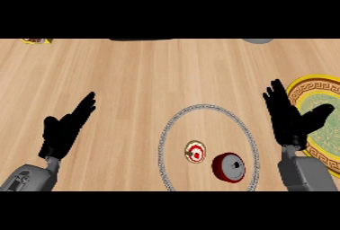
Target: Pick the can from the placemat and place it in the plate
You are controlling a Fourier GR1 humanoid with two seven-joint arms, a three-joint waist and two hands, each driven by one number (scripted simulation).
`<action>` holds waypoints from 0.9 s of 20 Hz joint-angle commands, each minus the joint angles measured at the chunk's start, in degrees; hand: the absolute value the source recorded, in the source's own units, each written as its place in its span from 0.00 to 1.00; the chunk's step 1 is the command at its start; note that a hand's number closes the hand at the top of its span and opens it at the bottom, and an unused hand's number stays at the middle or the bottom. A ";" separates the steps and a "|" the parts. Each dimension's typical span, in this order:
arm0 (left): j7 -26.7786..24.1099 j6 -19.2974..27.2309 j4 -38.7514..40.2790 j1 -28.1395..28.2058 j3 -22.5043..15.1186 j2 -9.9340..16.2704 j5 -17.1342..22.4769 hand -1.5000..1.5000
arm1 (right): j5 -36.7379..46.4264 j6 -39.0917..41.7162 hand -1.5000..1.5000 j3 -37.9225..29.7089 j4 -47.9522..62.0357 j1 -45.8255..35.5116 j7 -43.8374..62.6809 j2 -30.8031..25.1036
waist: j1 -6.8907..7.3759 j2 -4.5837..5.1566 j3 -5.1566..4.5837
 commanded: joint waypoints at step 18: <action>6.82 5.91 -2.85 7.80 2.73 -10.14 2.77 0.50 | 11.51 4.39 0.00 -5.85 -26.73 16.79 -15.86 -12.83 | 1.01 -2.85 -0.75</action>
